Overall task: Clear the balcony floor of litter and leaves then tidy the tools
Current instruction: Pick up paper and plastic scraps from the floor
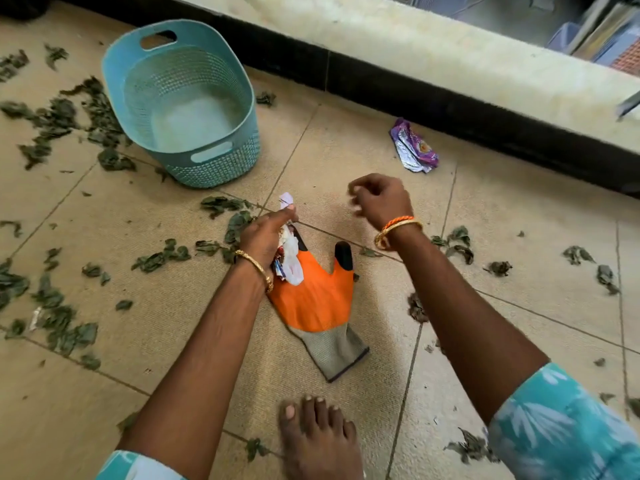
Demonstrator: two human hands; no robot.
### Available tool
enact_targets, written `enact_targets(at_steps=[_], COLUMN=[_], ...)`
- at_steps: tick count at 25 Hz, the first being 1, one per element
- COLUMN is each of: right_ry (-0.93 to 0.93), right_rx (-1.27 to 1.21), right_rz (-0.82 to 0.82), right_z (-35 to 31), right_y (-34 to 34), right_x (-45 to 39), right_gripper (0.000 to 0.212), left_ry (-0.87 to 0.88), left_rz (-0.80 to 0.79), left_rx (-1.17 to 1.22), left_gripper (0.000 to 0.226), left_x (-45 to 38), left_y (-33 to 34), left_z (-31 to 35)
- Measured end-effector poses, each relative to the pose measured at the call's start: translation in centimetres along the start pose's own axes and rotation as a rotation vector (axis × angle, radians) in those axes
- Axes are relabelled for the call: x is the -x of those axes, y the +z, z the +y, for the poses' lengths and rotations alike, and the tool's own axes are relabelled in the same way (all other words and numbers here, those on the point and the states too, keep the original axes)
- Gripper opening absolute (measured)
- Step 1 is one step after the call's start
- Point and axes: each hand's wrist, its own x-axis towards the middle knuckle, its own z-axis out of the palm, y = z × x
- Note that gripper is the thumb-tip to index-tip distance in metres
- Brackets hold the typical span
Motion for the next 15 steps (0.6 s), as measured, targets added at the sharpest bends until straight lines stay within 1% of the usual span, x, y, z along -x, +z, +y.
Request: enact_targets(at_steps=[1,2,3,4,6,7,8,9,10,13,15], right_ry=[-0.030,-0.034,-0.018,0.009,0.044,0.050,0.038,0.007,-0.040,-0.199,-0.288], right_rx=[0.178,0.335,0.459,0.556,0.695,0.753,0.799,0.840,0.873,0.915,0.837], right_rz=[0.122,0.195,0.212,0.195,0.119,0.083,0.066,0.078,0.115,0.234,0.276], right_z=[0.6,1.1,1.6,2.2,2.7,2.9,3.4,3.8,4.1,4.7,4.4], right_y=[-1.2,-2.2,-3.1,-3.6,-3.9,-3.8,-3.7,-3.7,-3.7,-3.8,-3.5], right_x=[-1.5,-3.0,-4.4,-5.7,-7.4,-7.8,-8.2,-8.3,-8.3,-7.8,-6.9], right_gripper=[0.019,0.026,0.033,0.039,0.042,0.041,0.040,0.039,0.038,0.028,0.024], left_ry=[-0.001,-0.013,-0.017,-0.003,0.097,0.134,0.149,0.147,0.135,0.092,0.065], left_rz=[-0.008,-0.038,-0.065,-0.051,0.100,0.162,0.206,0.226,0.236,0.238,0.224], left_rx=[0.011,0.008,-0.022,-0.051,-0.060,-0.056,-0.048,-0.019,0.024,0.081,0.089], left_gripper=[0.011,0.017,0.026,0.029,0.014,0.011,0.018,0.025,0.027,0.009,0.016], left_x=[0.1,0.4,0.5,0.8,1.3,1.4,1.5,1.6,1.7,1.6,1.5], left_y=[-0.1,-0.1,-0.1,0.0,0.2,0.3,0.3,0.2,0.1,-0.4,-0.9], left_z=[0.1,0.3,0.5,0.7,1.3,1.5,1.7,1.9,2.0,1.8,1.6])
